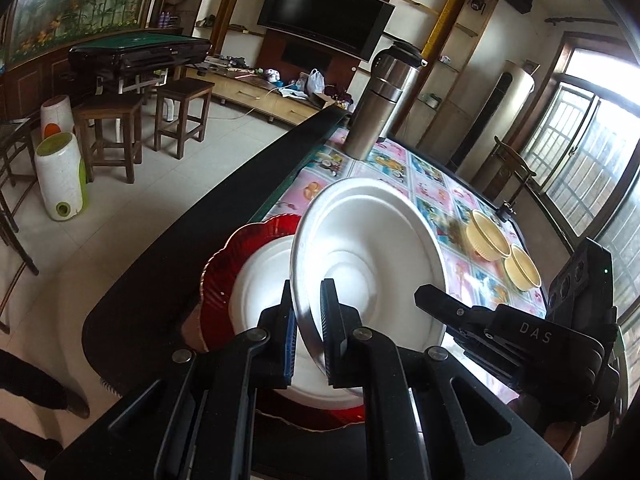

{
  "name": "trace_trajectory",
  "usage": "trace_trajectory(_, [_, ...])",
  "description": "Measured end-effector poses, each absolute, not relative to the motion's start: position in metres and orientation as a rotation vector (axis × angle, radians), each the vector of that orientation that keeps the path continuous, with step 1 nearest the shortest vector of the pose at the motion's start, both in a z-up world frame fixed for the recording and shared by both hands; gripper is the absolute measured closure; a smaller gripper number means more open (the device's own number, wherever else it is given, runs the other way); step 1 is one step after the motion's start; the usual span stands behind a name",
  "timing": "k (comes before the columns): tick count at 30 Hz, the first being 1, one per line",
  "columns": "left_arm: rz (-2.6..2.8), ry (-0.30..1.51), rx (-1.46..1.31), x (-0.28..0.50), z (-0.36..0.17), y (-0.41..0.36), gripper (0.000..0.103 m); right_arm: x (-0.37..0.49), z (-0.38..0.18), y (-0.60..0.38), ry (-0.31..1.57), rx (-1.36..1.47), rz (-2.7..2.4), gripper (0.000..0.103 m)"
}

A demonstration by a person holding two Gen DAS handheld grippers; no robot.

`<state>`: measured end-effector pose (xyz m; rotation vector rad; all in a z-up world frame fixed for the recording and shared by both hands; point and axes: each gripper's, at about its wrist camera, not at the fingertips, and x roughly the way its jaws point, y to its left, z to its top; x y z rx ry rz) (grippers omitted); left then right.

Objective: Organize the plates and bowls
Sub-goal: 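Lower the small white bowl into the large white bowl and open both grippers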

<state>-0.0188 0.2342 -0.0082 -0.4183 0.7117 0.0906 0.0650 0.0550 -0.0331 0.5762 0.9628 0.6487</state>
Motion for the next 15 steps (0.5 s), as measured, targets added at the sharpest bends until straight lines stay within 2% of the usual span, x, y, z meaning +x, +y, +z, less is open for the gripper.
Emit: trace_trajectory(15, [0.118,0.772,-0.388,-0.011,-0.028,0.236,0.094,0.066,-0.052,0.065,0.991,0.524,0.601,0.093])
